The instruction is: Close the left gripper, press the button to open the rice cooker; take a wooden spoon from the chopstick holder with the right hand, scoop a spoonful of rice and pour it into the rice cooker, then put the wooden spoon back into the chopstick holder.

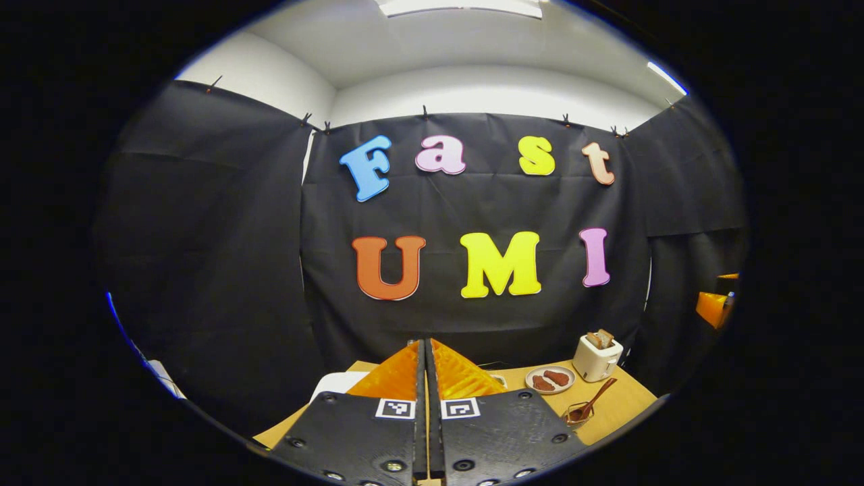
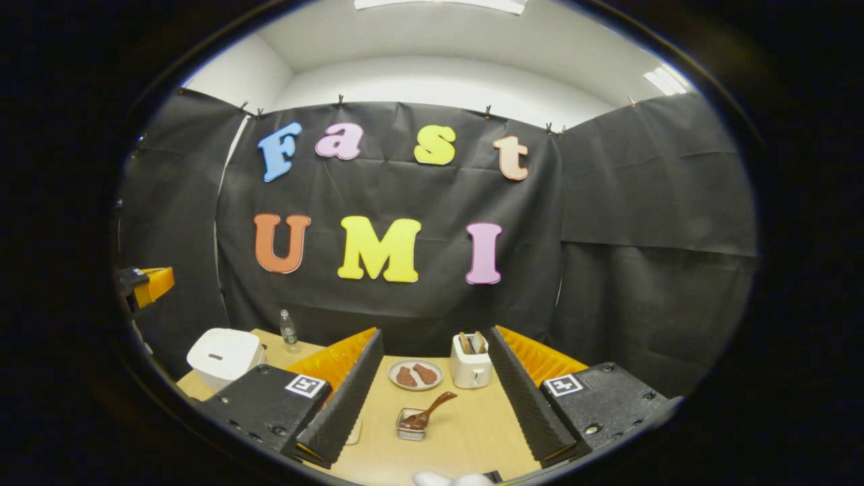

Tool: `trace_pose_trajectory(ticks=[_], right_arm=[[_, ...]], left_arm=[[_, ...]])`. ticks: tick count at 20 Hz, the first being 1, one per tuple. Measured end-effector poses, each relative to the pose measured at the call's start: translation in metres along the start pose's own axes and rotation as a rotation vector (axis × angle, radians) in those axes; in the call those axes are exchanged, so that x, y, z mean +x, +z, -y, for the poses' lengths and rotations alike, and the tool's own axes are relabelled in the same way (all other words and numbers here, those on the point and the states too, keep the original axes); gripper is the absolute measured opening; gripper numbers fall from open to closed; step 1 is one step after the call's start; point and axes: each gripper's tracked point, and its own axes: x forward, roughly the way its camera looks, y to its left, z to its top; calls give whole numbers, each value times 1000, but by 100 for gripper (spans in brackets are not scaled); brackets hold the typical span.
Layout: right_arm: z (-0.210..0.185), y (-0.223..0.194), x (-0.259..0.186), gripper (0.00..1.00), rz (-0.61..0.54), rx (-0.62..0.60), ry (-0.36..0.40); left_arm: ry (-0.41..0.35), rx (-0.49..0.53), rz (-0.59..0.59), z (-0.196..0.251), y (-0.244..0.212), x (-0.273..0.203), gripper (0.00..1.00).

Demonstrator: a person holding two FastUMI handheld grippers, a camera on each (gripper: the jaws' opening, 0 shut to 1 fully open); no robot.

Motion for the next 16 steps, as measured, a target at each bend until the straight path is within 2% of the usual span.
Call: trace_pose_trajectory(ticks=[6,9,16], right_arm=[[-13,-2,1,100,-22,-36,-3],[-18,-6,3,100,-33,-51,-6],[-28,-19,5,100,-77,-73,-21]], left_arm=[[133,20,-72,-57,-54,57,0],[162,13,-114,-79,-84,81,0],[215,0,-295,-109,-176,117,0]])
